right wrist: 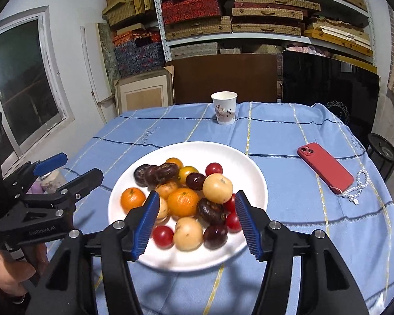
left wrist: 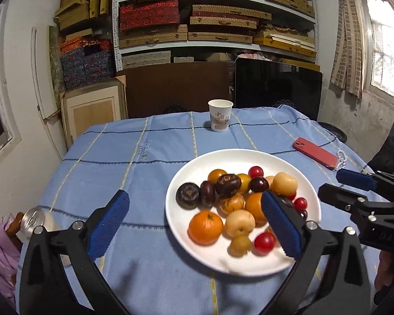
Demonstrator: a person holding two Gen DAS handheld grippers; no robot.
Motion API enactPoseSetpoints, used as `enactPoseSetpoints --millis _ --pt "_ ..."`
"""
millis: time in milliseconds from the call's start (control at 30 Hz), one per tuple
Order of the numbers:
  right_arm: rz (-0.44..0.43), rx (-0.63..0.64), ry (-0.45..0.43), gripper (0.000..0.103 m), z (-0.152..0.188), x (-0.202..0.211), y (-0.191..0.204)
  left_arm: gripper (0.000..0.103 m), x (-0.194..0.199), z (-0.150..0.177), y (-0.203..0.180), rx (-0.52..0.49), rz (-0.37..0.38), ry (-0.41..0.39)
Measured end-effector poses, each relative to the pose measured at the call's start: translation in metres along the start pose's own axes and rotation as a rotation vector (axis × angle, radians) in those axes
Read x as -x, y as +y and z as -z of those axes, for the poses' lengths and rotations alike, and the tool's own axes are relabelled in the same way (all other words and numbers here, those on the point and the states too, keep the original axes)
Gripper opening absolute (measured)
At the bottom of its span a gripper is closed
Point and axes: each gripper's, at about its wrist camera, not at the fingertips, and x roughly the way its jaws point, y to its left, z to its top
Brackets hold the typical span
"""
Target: Organize fruits
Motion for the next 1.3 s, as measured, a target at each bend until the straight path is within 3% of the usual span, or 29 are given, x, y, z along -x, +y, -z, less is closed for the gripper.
enactPoseSetpoints --millis 233,300,400,567,733,933,1067,1233,1300 --pt "0.04 0.008 -0.047 0.075 0.036 0.082 0.019 0.099 0.072 0.041 0.007 0.017 -0.021 0.029" --pt "0.063 0.0 -0.052 0.088 0.049 0.103 0.024 0.099 0.092 0.053 0.011 0.064 -0.005 0.061" --pt "0.115 0.025 -0.084 0.099 0.073 0.14 0.035 0.099 0.125 0.071 0.013 0.119 0.0 0.078" --pt "0.138 0.059 -0.099 0.099 0.103 0.185 0.049 0.099 0.181 0.1 -0.007 0.071 0.005 0.064" --pt "0.125 0.049 -0.134 0.099 0.137 0.223 0.058 0.099 0.222 0.124 -0.019 0.092 0.053 0.037" --pt "0.135 0.03 -0.133 0.099 0.156 0.237 0.057 0.099 0.238 0.138 -0.032 0.056 -0.015 0.049" --pt "0.136 0.018 -0.13 0.099 0.159 0.239 0.056 0.099 0.247 0.135 -0.028 0.094 0.014 0.028" --pt "0.134 0.017 -0.126 0.099 0.161 0.237 0.055 0.099 0.243 0.132 -0.032 0.052 -0.082 0.036" --pt "0.13 0.019 -0.116 0.099 0.163 0.234 0.057 0.099 0.243 0.132 -0.033 0.053 -0.076 0.033"
